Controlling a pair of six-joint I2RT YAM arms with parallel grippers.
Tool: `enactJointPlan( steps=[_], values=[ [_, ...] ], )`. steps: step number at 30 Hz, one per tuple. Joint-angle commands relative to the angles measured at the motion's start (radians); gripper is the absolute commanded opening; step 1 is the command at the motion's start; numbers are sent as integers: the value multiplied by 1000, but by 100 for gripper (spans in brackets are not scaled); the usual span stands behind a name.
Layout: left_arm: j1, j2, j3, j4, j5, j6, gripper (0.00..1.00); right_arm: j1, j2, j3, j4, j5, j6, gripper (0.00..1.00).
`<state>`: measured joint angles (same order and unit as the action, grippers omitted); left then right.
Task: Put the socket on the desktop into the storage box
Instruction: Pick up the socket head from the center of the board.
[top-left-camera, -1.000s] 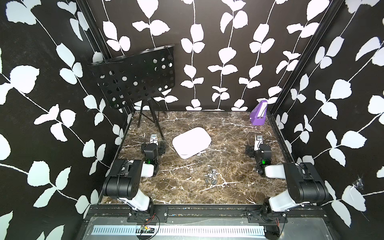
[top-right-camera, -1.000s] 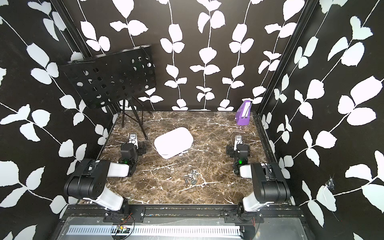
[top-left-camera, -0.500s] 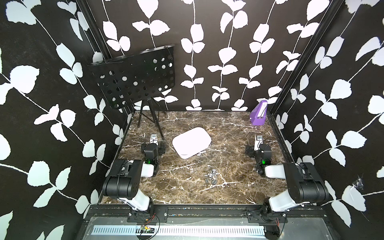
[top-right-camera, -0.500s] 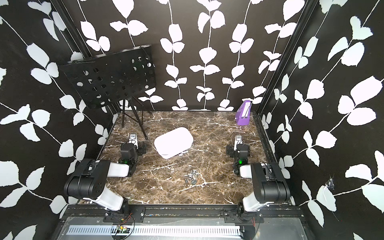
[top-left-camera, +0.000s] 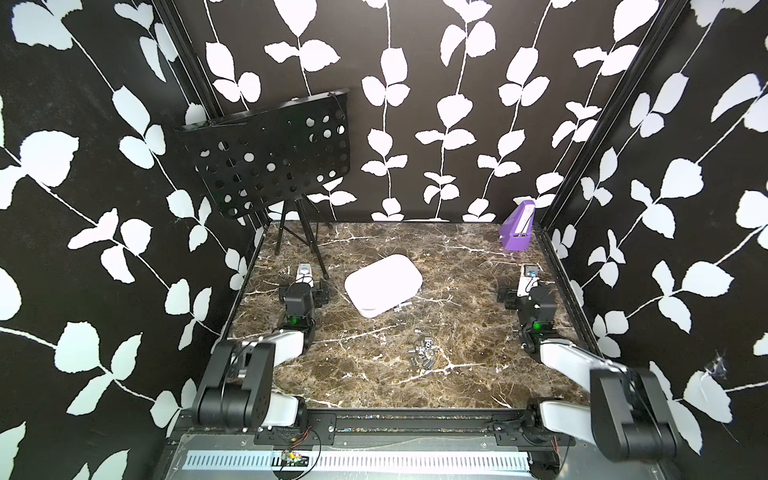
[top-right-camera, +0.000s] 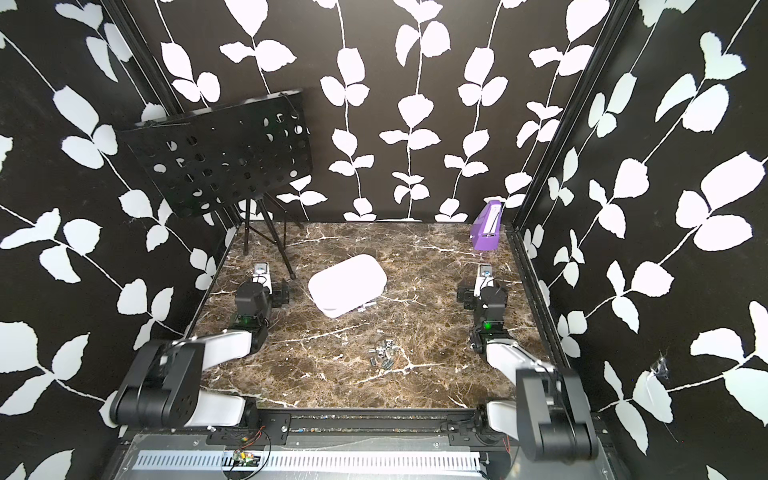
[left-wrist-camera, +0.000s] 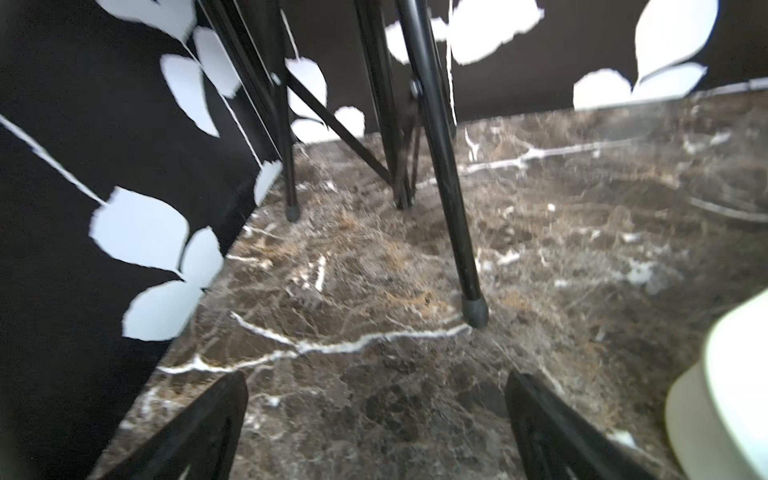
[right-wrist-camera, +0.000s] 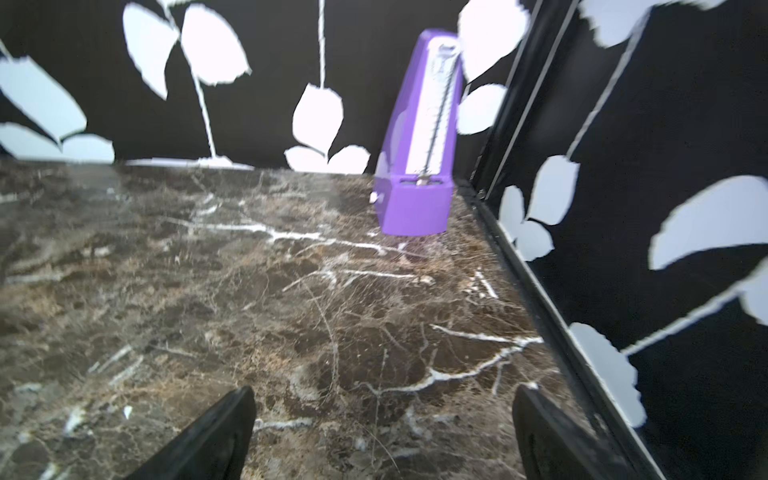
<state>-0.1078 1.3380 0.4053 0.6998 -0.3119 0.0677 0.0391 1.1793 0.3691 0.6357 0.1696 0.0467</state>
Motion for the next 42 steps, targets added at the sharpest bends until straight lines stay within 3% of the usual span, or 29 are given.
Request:
enactJointPlan(
  steps=[1, 3, 5, 7, 9, 12, 16, 19, 22, 25, 28, 33, 36, 42],
  values=[
    [6, -164, 21, -155, -70, -140, 99, -3, -179, 53, -300, 122, 190, 99],
    [7, -278, 67, -331, -79, -356, 99, -7, -259, 109, -509, 159, 316, 100],
    [7, -359, 118, -496, 9, -433, 99, -7, -317, 95, -542, 92, 340, 99],
    [8, -399, 78, -423, 124, -485, 99, -8, -379, 32, -502, 74, 432, 100],
    [7, -419, 12, -358, 110, -633, 99, -9, -430, 4, -475, 58, 470, 99],
    [10, -418, 3, -330, 195, -654, 99, -10, -475, 7, -535, 69, 597, 100],
    [-1, -382, 101, -440, 364, -636, 99, -10, -468, 64, -563, -129, 541, 100],
    [-65, -368, 105, -433, 372, -635, 99, -9, -412, 138, -618, -214, 516, 99],
    [-198, -363, 157, -547, 287, -576, 99, 19, -312, 199, -596, -346, 494, 94],
    [-262, -370, 197, -661, 271, -602, 99, 127, -209, 273, -611, -366, 440, 91],
    [-306, -387, 151, -679, 276, -641, 99, 256, -87, 353, -637, -353, 374, 89],
    [-313, -434, 68, -700, 251, -627, 99, 372, 114, 460, -663, -376, 318, 73],
    [-313, -460, 36, -693, 214, -636, 99, 404, 221, 486, -632, -376, 309, 67],
    [-314, -456, 44, -685, 247, -641, 99, 444, 385, 530, -573, -403, 341, 53]
  ],
)
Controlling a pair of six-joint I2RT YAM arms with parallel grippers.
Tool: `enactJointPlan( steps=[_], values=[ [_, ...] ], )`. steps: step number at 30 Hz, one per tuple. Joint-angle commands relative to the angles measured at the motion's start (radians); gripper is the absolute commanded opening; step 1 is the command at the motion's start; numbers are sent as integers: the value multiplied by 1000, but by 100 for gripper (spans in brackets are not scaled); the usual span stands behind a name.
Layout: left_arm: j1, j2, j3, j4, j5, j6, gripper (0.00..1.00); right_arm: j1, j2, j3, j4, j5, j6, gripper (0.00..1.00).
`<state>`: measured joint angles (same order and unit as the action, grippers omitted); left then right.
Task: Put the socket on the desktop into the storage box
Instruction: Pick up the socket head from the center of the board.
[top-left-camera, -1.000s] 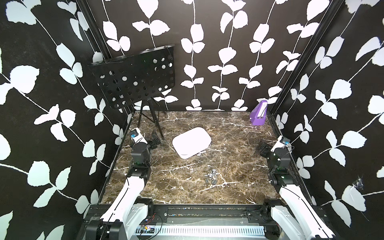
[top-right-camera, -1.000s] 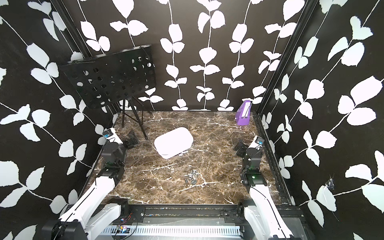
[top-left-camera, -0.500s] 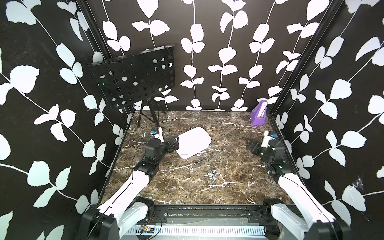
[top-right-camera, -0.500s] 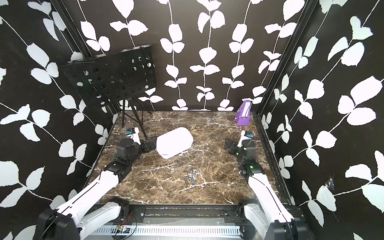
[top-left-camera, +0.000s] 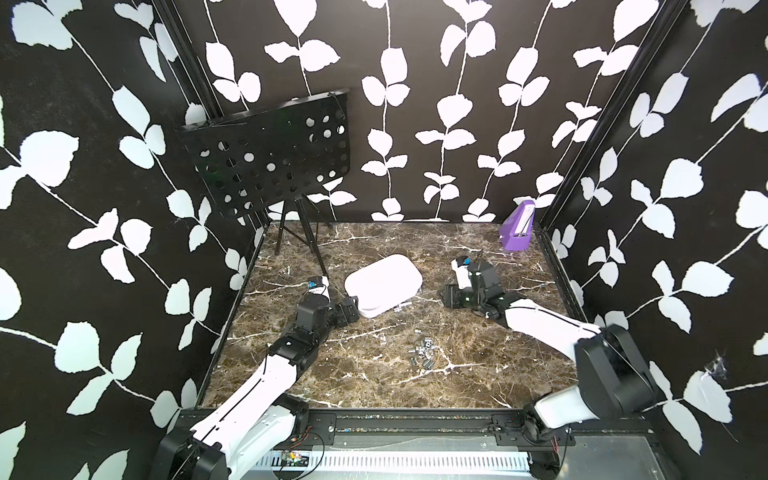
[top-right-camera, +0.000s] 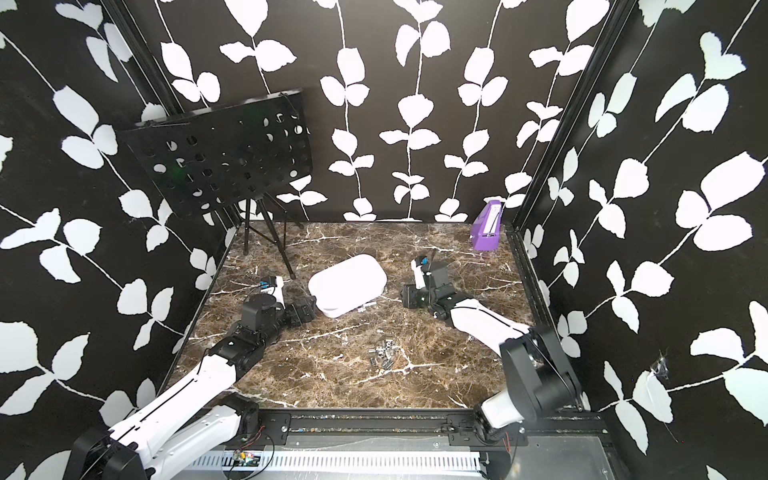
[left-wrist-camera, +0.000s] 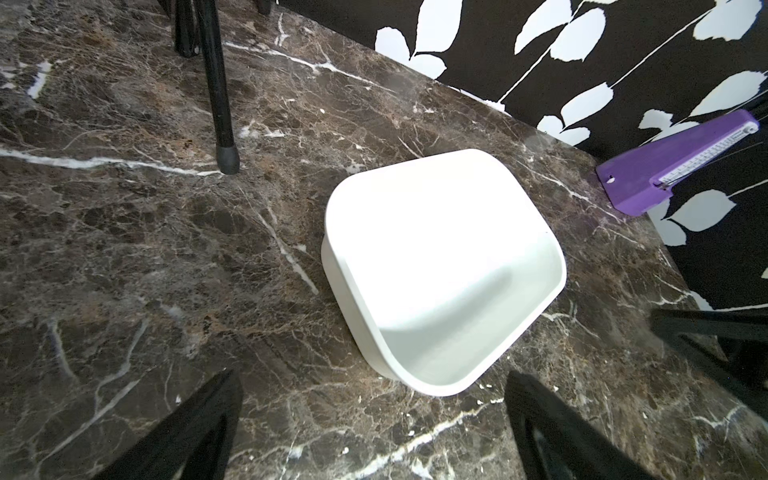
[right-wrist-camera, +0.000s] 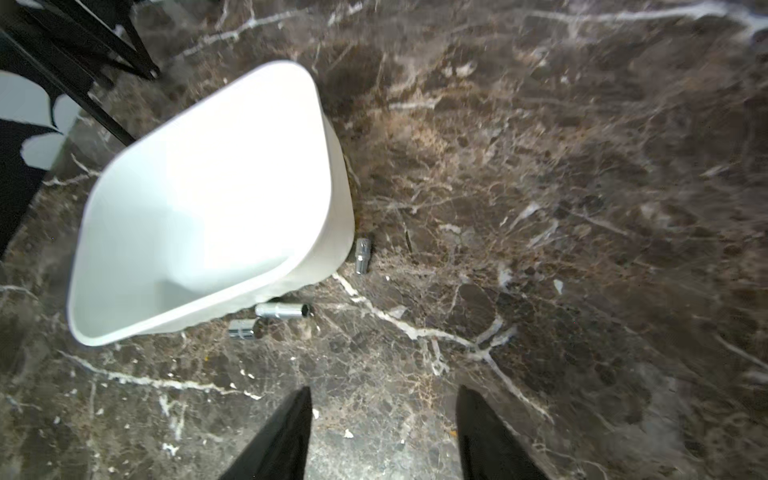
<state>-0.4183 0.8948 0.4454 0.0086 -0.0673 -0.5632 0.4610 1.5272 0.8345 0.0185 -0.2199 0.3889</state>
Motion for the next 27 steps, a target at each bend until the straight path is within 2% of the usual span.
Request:
enactJointPlan(
  steps=[1, 10, 27],
  values=[
    [-4, -12, 3, 8, 5, -13, 99, 29, 49, 68, 51, -6, 1, 52],
    [-2, 38, 15, 11, 2, -5, 99, 77, 250, 127, 139, 56, 34, 42],
    [-3, 56, 11, 27, 12, -9, 99, 99, 370, 182, 187, 147, 16, 46]
  ],
)
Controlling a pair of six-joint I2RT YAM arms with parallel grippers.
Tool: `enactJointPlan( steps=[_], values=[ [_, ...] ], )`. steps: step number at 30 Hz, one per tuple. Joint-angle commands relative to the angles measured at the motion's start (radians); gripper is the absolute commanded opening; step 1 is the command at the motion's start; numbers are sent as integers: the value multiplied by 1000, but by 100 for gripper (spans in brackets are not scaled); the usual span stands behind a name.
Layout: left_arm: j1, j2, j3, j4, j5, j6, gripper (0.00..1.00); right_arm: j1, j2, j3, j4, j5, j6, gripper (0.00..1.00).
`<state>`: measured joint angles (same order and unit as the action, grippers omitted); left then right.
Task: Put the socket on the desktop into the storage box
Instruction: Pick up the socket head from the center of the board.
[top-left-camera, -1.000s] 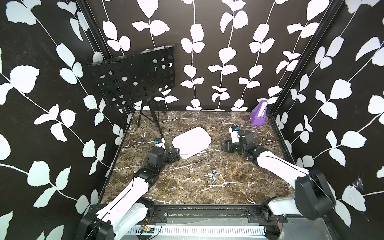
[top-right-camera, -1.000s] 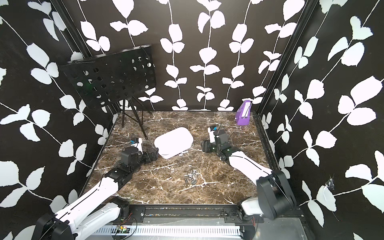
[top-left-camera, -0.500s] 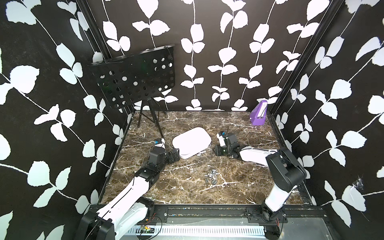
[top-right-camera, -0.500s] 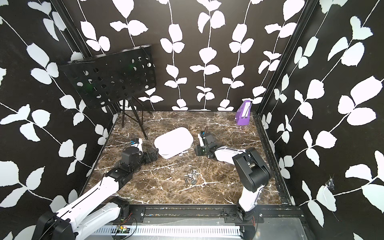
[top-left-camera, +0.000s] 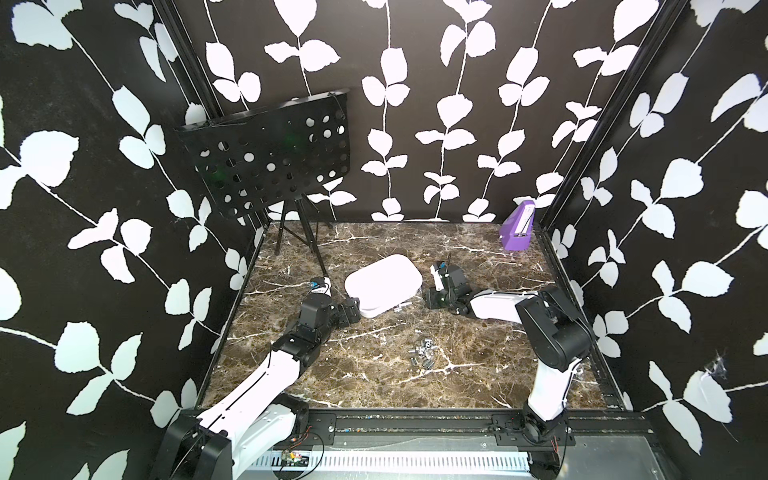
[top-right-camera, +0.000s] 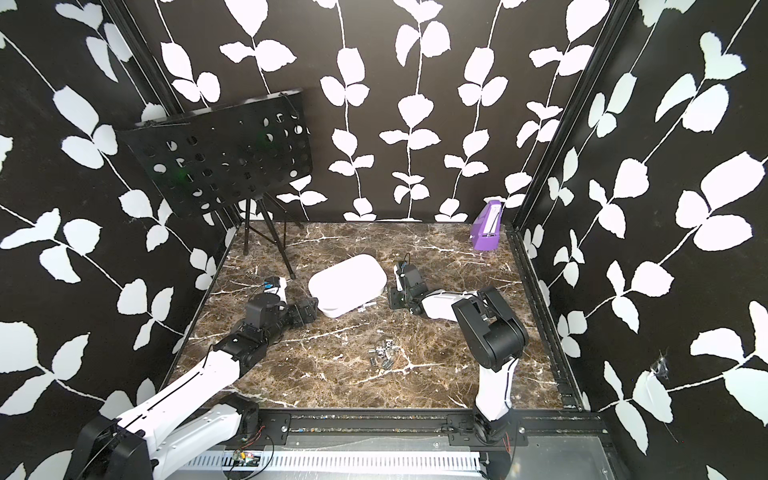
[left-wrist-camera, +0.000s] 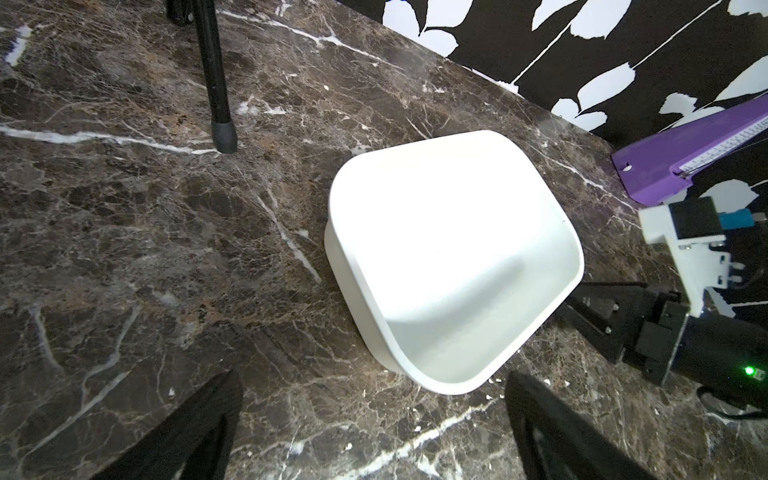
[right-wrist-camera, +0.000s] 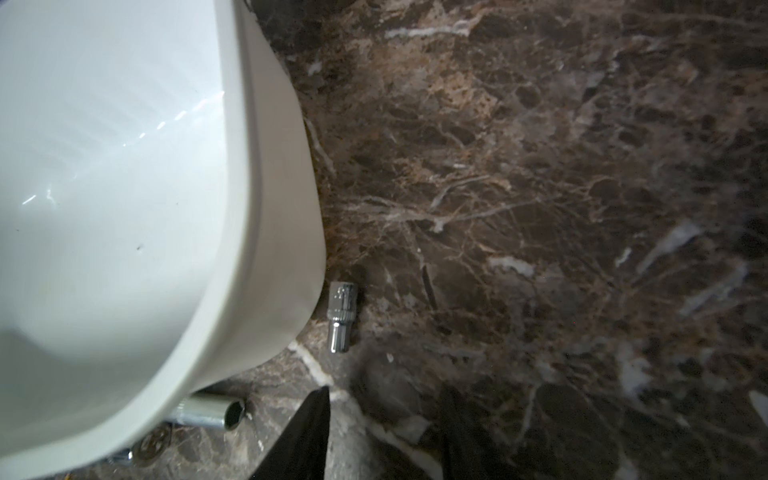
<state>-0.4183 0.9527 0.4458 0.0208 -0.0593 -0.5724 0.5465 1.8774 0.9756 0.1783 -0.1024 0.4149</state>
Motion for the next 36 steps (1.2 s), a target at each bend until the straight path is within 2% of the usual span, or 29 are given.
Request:
enactJointPlan(
  steps=[1, 23, 36],
  values=[
    [-3, -3, 10, 14, 2, 0, 99, 17, 25, 47, 26, 37, -14, 46],
    [-2, -3, 14, -4, -24, -1, 99, 61, 131, 173, -64, 157, -63, 43],
    [-3, -10, 11, -12, -44, -4, 99, 97, 142, 198, -109, 229, -115, 27]
  ],
)
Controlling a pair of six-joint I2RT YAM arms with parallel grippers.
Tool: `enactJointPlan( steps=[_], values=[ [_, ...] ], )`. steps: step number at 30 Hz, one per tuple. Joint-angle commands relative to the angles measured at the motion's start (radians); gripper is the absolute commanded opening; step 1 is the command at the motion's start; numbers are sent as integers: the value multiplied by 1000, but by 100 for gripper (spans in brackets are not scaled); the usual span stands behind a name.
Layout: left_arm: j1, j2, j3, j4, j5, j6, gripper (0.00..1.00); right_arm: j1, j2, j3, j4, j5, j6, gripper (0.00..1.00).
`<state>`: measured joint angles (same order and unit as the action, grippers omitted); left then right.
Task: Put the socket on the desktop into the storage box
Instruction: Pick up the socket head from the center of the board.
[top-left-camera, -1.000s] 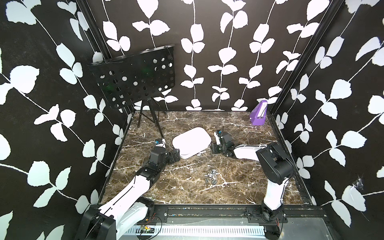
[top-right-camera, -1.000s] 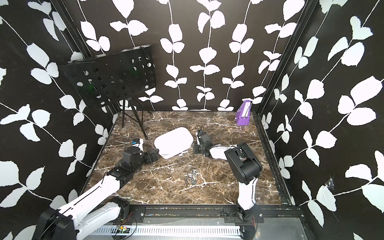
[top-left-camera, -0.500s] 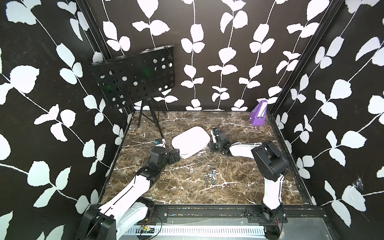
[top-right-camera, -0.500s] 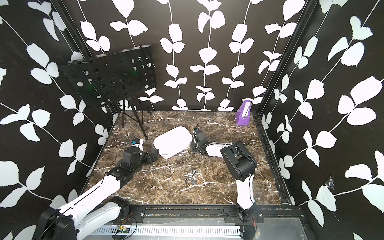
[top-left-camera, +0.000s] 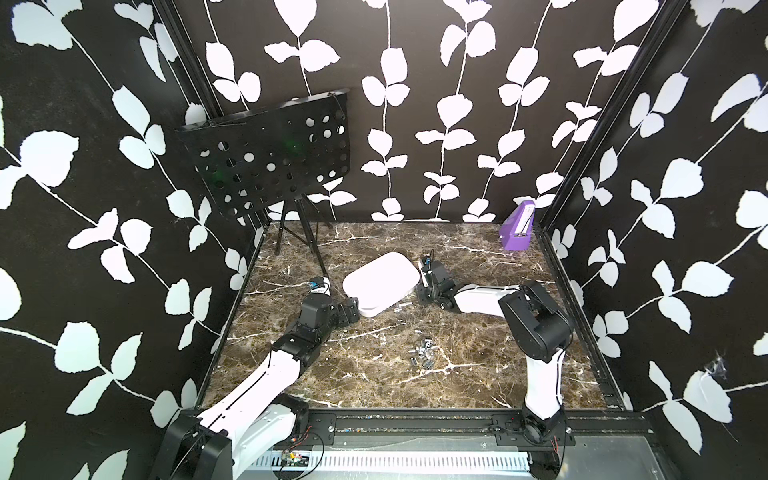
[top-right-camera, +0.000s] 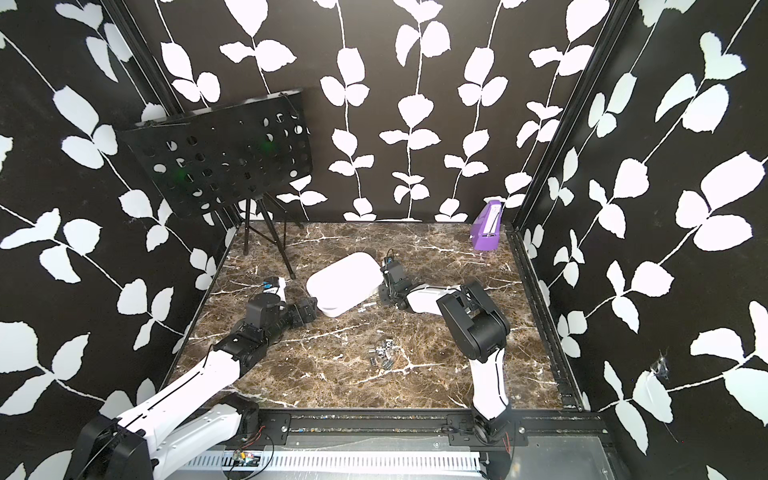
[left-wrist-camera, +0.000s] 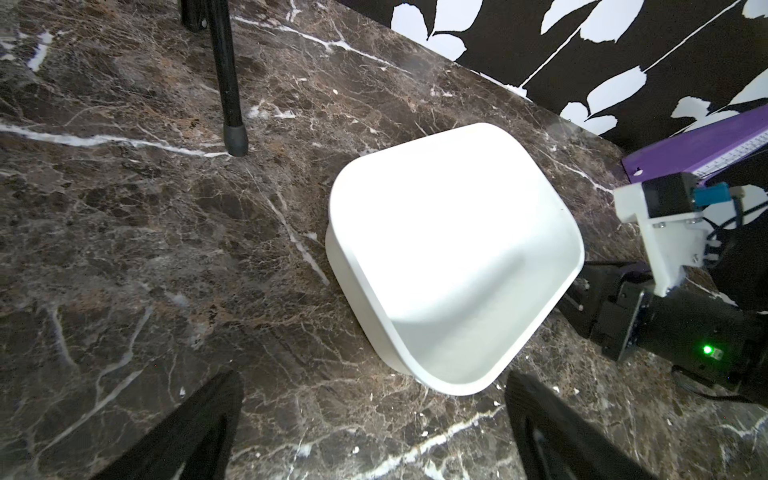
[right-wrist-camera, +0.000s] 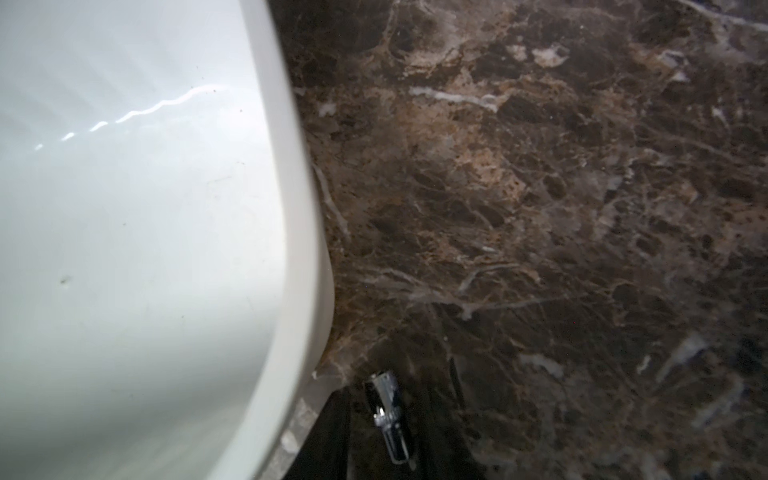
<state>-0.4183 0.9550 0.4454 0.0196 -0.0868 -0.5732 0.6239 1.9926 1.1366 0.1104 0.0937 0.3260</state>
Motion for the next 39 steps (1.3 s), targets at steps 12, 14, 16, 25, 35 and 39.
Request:
enactJointPlan(
  steps=[12, 14, 16, 25, 35, 39],
  values=[
    [-2, -13, 13, -20, -35, -4, 99, 36, 28, 48, -73, 96, -49, 16],
    [-2, -13, 13, -22, -36, -4, 99, 36, 25, 47, -77, 101, -51, 15],
    [-3, -15, 12, -22, -36, -4, 99, 36, 21, 44, -80, 103, -52, 14],
    [-2, -20, 10, -25, -40, -7, 99, 39, -63, -34, -77, 92, -43, 10],
    [-3, -26, 13, -27, -25, -4, 99, 42, -231, -199, -64, 73, 6, 7],
    [-2, -34, 14, -29, -18, -5, 99, 42, -340, -274, -75, 64, 35, 6]
  ],
)
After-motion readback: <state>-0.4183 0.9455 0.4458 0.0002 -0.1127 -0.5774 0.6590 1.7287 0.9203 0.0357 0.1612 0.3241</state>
